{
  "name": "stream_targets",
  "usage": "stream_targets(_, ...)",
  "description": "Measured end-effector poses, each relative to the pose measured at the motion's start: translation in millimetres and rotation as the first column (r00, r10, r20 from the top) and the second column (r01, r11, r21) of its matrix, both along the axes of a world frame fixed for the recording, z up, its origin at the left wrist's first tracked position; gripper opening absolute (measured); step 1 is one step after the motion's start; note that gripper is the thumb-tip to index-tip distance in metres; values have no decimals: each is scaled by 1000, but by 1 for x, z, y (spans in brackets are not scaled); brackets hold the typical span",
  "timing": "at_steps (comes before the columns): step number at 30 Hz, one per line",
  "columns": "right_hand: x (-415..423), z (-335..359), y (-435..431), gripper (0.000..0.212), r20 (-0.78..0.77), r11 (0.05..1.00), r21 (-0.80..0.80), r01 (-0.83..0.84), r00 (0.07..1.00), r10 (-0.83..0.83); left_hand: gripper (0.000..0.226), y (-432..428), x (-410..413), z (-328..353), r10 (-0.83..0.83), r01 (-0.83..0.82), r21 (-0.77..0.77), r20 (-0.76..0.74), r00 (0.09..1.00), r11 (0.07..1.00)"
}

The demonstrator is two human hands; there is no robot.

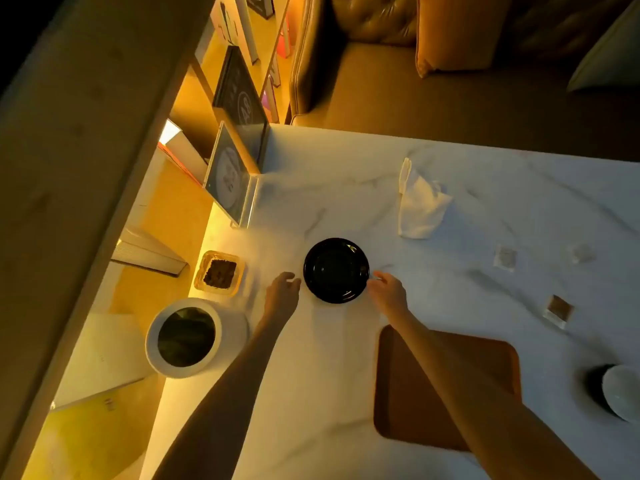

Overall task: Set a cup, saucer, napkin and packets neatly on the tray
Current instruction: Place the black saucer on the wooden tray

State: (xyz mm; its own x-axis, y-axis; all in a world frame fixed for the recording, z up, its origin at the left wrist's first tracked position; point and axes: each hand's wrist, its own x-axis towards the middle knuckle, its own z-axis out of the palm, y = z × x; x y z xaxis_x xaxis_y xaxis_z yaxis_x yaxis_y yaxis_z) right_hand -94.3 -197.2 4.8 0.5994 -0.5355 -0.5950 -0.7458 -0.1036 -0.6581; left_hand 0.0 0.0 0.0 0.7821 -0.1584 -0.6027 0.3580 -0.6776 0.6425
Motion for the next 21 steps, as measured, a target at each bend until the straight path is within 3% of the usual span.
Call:
stream_targets(4,19,-23,-5,22,31,997,64,53,998,-55,41,-19,17,-18,5,-4,14,-60,998,1000)
stream_targets(11,24,-44,-16,32,47,972,215,93,993,-106,34,-33,22,-36,135,-141,-29,-165,977,990)
stream_targets(15,21,-41,-24,34,25,929,334,160,984,-178,32,-37,21,-33,97,-94,22,-147,984,995)
stream_targets(21,-13,-10,-18,36,115,933,329,143,975,-190,27,-31,-6,-6,95,-101,-42,-119,988,994)
